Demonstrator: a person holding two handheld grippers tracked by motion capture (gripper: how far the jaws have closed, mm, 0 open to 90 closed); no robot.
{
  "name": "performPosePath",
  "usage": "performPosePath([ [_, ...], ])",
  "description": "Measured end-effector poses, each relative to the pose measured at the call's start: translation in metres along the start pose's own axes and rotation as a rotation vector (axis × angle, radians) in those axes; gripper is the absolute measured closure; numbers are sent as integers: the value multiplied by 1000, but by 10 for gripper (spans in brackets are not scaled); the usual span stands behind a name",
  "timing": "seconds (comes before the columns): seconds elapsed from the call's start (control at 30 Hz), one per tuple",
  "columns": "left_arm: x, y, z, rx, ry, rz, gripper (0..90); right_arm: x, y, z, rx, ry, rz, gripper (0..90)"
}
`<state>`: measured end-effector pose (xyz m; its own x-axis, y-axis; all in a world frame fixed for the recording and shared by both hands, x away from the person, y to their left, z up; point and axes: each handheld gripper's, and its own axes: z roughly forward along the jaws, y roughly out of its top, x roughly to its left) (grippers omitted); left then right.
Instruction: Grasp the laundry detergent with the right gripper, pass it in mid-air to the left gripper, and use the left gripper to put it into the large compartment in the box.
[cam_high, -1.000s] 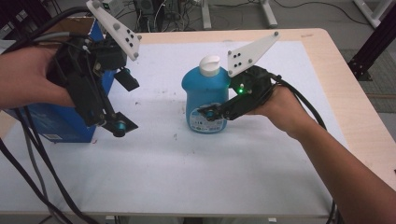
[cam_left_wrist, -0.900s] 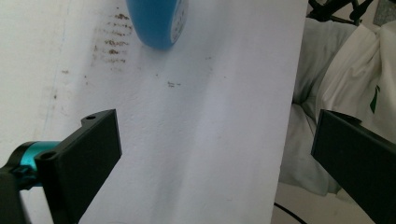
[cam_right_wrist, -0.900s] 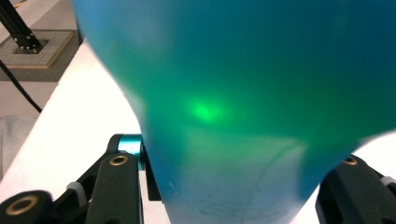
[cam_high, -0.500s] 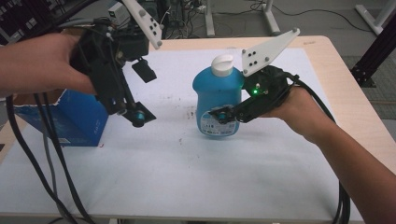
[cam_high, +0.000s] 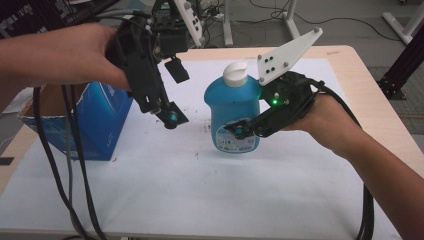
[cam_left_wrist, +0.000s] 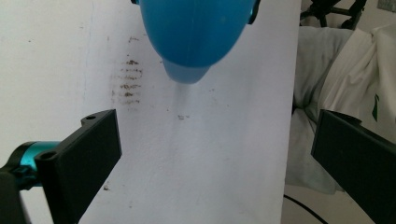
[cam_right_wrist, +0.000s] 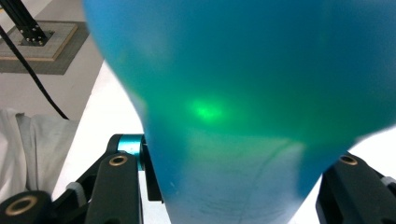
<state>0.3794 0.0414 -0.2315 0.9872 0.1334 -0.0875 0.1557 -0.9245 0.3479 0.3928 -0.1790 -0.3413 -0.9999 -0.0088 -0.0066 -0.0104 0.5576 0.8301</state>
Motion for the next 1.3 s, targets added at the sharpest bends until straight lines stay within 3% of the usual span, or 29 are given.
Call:
performPosePath([
  [0.57, 3, 30, 7, 38, -19, 47, 16, 4, 12, 12, -7, 26, -2, 463],
  [1.3, 8, 48, 17, 58, -27, 79, 16, 6, 23, 24, 10, 62, 19, 462],
])
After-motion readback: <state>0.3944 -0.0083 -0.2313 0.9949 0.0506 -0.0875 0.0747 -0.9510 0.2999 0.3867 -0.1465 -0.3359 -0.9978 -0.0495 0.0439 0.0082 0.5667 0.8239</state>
